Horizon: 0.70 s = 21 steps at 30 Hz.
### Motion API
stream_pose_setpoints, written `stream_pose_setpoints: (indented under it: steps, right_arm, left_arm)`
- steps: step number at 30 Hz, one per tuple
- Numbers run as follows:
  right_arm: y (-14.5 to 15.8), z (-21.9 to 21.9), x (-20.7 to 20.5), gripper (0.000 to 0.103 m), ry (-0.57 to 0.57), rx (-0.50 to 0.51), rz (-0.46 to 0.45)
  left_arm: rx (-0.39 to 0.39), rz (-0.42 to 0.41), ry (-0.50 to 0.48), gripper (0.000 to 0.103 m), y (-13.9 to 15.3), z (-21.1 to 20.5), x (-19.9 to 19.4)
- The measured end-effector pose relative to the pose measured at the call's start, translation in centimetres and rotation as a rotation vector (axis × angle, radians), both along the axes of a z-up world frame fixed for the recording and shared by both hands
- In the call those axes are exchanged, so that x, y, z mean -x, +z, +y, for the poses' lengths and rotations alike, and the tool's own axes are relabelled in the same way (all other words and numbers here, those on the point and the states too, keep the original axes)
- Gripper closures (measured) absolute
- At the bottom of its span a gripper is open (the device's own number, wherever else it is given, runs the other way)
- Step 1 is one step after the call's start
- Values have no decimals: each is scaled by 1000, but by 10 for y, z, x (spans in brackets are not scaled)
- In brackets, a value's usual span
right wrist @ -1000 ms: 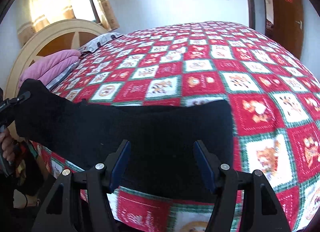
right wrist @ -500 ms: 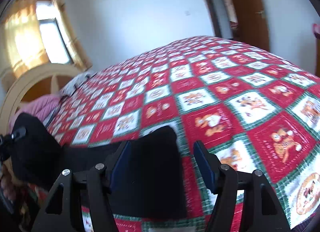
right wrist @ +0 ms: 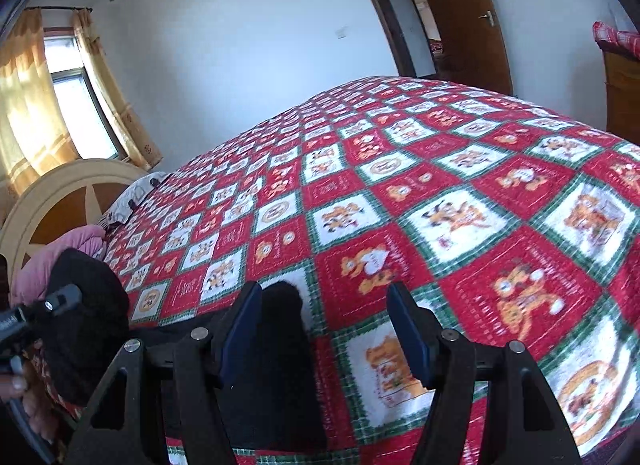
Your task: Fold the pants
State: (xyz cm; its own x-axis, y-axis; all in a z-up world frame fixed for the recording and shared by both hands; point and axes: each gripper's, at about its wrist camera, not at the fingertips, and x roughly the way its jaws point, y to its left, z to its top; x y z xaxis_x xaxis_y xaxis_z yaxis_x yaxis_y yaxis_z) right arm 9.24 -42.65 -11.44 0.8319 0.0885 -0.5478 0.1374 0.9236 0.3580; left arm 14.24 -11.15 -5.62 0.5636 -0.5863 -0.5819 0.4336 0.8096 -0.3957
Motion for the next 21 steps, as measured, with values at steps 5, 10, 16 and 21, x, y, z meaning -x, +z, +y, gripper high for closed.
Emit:
stream_pose_setpoints:
  steps: [5,10,16,21]
  right_arm:
    - [-1,-16,0,37,-41,-23,9]
    - [-6,-16,-2,37,-33,-35,25]
    - [-15,-1,-7,37,29,-38,45]
    - [-20,-4,-7,37,24,-49,54]
  left_arm:
    - [-44,17,-45,83,-14,-34,-3]
    - [-149,-13,-37,83,-38,-61,-7]
    - [-101,18,-33,74,-61,-72,-7]
    - [-45,-50,-103,63,-43,-76,16]
